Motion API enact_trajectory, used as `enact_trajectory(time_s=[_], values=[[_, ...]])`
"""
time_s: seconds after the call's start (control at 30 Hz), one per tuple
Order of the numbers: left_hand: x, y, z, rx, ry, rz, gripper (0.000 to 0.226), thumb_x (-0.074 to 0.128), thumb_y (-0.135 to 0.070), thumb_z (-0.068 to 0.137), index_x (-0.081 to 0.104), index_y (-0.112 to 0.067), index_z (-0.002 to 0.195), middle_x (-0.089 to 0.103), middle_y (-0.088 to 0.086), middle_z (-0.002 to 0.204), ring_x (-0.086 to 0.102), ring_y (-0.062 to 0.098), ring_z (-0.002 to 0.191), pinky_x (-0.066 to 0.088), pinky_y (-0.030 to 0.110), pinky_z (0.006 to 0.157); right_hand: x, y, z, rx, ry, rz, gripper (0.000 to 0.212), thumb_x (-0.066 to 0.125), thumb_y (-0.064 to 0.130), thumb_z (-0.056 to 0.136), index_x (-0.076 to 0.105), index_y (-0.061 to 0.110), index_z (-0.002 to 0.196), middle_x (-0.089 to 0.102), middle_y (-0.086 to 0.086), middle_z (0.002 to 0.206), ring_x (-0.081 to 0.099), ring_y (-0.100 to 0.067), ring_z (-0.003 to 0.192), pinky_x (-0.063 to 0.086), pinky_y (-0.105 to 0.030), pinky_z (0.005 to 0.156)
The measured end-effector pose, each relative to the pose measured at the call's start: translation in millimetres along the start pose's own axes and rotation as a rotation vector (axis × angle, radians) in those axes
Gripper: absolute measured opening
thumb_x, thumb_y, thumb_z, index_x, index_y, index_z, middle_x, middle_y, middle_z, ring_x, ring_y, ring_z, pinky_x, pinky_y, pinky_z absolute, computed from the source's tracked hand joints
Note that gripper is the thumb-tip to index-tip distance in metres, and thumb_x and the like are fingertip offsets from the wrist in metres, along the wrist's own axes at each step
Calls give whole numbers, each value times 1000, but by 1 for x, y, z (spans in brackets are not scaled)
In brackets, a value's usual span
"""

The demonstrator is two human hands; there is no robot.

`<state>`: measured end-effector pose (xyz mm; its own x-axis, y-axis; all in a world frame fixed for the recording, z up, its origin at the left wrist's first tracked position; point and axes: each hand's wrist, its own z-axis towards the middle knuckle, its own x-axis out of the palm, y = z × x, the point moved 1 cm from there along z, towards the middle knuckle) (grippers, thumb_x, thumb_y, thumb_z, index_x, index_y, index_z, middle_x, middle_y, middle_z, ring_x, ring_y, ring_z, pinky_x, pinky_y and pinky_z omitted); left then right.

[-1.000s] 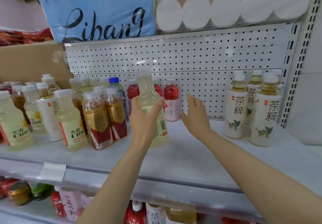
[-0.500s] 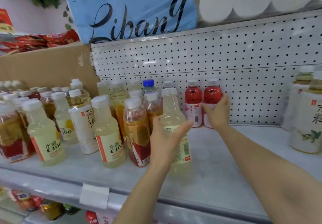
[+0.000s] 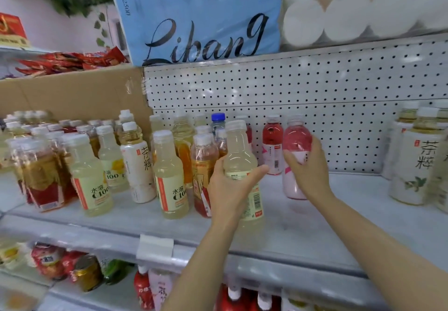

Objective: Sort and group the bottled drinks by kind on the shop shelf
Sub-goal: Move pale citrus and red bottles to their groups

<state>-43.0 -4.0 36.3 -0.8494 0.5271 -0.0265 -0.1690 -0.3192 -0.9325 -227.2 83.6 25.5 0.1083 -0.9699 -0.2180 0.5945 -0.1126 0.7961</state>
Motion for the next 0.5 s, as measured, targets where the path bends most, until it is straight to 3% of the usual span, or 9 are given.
enact_trajectory(time_s=[0.07, 0.13, 0.2, 0.27, 0.37, 0.5], values=[[-10, -3, -13, 3, -45, 2, 72, 90, -56, 57, 62, -33, 119, 72, -13, 101, 68, 5, 94, 55, 35, 88, -9, 21, -30, -34, 13, 86, 75, 71, 50, 78, 37, 32, 143, 57, -1, 125, 60, -21, 108, 50, -38, 90], [-23, -4, -28, -2, -84, 13, 78, 87, -63, 52, 63, -32, 119, 73, -15, 100, 69, 4, 94, 56, 39, 91, -16, 40, -60, -50, 20, 170, 71, 75, 43, 79, 41, 29, 140, 60, 3, 121, 62, -14, 101, 48, -21, 83], [-38, -5, -47, -19, -110, 5, 69, 90, -55, 58, 63, -32, 117, 72, -14, 98, 68, 2, 92, 56, 38, 91, -20, 58, -86, -37, 38, 247, 67, 78, 30, 83, 41, 24, 138, 60, 4, 119, 62, -1, 92, 44, -5, 71], [-56, -7, -67, -19, -129, 9, 60, 90, -52, 62, 62, -36, 113, 72, -13, 100, 68, 4, 93, 56, 39, 91, -20, 75, -110, -47, 74, 294, 66, 77, 29, 83, 40, 25, 137, 62, 5, 117, 63, 3, 90, 50, -11, 74], [-85, -11, -92, -2, -160, 35, 62, 82, -65, 54, 59, -46, 107, 72, -13, 102, 69, 7, 97, 56, 40, 91, -16, 97, -144, -71, 116, 325, 65, 76, 33, 83, 40, 27, 136, 62, 7, 116, 65, -7, 96, 55, -31, 84], [-128, -15, -108, -1, -228, 42, 70, 84, -63, 57, 65, -31, 116, 75, -11, 99, 71, 9, 93, 57, 46, 91, -1, 125, -183, -90, 160, 338, 57, 75, 28, 86, 39, 27, 131, 61, 6, 112, 62, -4, 94, 46, -12, 74]])
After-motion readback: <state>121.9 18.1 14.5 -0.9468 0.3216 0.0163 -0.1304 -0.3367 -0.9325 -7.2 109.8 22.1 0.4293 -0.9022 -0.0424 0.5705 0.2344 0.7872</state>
